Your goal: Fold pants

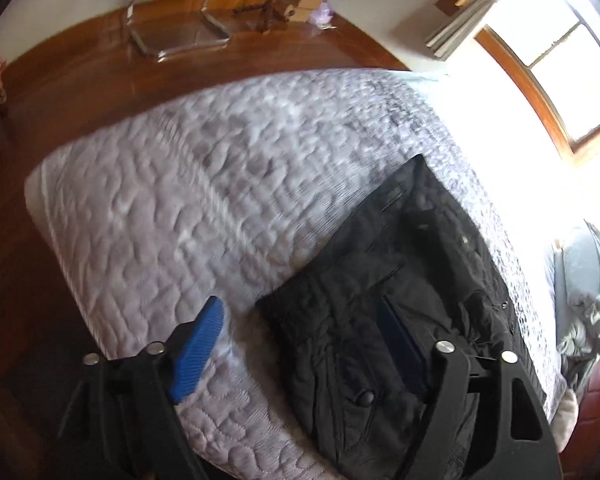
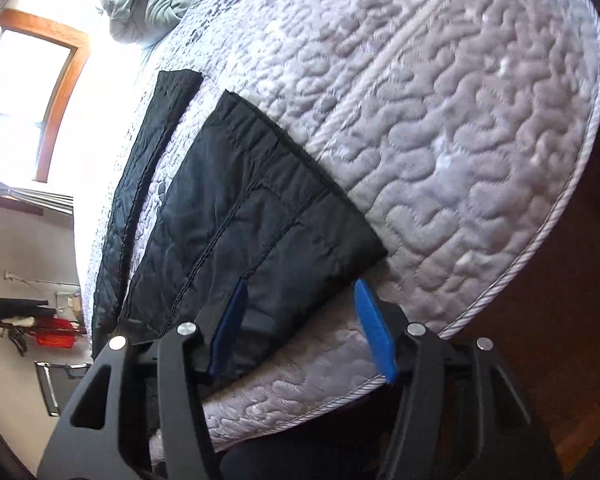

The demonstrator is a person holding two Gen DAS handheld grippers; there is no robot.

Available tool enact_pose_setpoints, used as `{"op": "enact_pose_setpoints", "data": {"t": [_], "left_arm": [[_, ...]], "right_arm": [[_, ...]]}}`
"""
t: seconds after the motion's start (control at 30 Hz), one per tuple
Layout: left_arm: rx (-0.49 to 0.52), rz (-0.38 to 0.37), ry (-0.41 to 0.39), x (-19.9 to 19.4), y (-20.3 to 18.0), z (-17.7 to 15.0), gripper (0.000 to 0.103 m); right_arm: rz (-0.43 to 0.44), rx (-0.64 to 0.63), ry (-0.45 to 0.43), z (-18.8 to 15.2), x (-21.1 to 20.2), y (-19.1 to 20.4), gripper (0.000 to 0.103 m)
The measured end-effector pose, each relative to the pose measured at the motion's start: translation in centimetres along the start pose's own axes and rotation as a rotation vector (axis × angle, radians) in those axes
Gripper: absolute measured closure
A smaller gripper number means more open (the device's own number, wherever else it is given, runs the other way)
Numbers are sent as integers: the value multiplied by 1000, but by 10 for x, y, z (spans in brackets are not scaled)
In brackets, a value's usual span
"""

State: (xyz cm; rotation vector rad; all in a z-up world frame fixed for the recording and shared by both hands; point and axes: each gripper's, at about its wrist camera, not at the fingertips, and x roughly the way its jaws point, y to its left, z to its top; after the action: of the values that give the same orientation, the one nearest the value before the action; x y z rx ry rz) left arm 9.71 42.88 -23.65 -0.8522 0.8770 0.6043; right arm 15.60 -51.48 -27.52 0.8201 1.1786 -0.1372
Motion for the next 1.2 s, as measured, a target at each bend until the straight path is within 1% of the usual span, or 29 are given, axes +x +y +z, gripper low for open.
{"op": "enact_pose_setpoints", "data": {"t": [0.03, 0.07, 0.1, 0.13, 0.2, 0.23, 0.27, 0.33, 0.4, 0.47, 0.53, 0.6, 0.67, 0.73, 0.77, 0.8, 0.83, 0.87, 0.93, 0.97, 1.0, 1.03, 1.07, 1.1, 1.13, 1.2], "left_arm": [[51, -22, 3, -1, -11, 15, 12], [114, -45, 11, 1, -27, 33, 8], [184, -70, 28, 8, -47, 51, 4], [249, -106, 51, 18, -66, 69, 4], [338, -169, 140, 50, -101, 101, 4], [360, -184, 187, 68, -114, 115, 4], [374, -192, 231, 88, -126, 128, 4], [387, -211, 302, 120, -141, 144, 4], [370, -225, 355, 153, -150, 158, 4], [343, -242, 386, 181, -150, 170, 4], [325, -236, 410, 208, -149, 180, 4], [320, -216, 437, 232, -149, 184, 4], [332, -210, 464, 246, -149, 183, 5], [375, -206, 466, 252, -152, 181, 6], [402, -201, 462, 252, -154, 181, 11], [430, -190, 458, 251, -155, 179, 21], [450, -187, 459, 249, -156, 177, 28], [460, -199, 474, 249, -156, 175, 47], [469, -207, 476, 251, -159, 172, 51], [479, -203, 479, 252, -161, 170, 54], [487, -195, 478, 253, -163, 168, 54], [491, -191, 477, 254, -164, 168, 55], [492, -189, 474, 256, -168, 167, 60], [488, -188, 474, 258, -168, 167, 62], [487, -187, 472, 260, -168, 166, 63], [480, -187, 468, 263, -169, 166, 64]], "right_arm": [[-11, -22, -15, 4, -8, 5, 42], [-11, -50, -30, 11, -15, 14, 33], [3, -75, -37, 17, -18, 23, 29], [23, -107, -39, 24, -19, 37, 25], [56, -155, -30, 38, -11, 65, 24], [74, -171, -21, 44, -4, 77, 23], [95, -181, -11, 48, 4, 90, 22], [120, -181, 8, 60, 24, 117, 22], [131, -196, 29, 69, 44, 141, 22], [144, -217, 49, 77, 59, 162, 22], [167, -244, 72, 86, 75, 182, 21], [167, -268, 86, 93, 88, 197, 20], [167, -286, 101, 103, 101, 210, 20], [161, -302, 116, 113, 114, 221, 20], [162, -311, 124, 118, 119, 226, 20], [162, -323, 127, 124, 124, 232, 20], [163, -335, 128, 130, 127, 237, 20], [162, -351, 130, 138, 130, 243, 20], [151, -404, 122, 158, 135, 255, 19], [141, -428, 119, 171, 137, 261, 18], [133, -445, 123, 184, 140, 265, 18], [122, -462, 130, 199, 143, 270, 18], [105, -482, 132, 215, 147, 275, 17], [81, -499, 124, 232, 150, 279, 17], [65, -508, 120, 249, 155, 281, 17], [60, -510, 130, 279, 167, 285, 16]]}}
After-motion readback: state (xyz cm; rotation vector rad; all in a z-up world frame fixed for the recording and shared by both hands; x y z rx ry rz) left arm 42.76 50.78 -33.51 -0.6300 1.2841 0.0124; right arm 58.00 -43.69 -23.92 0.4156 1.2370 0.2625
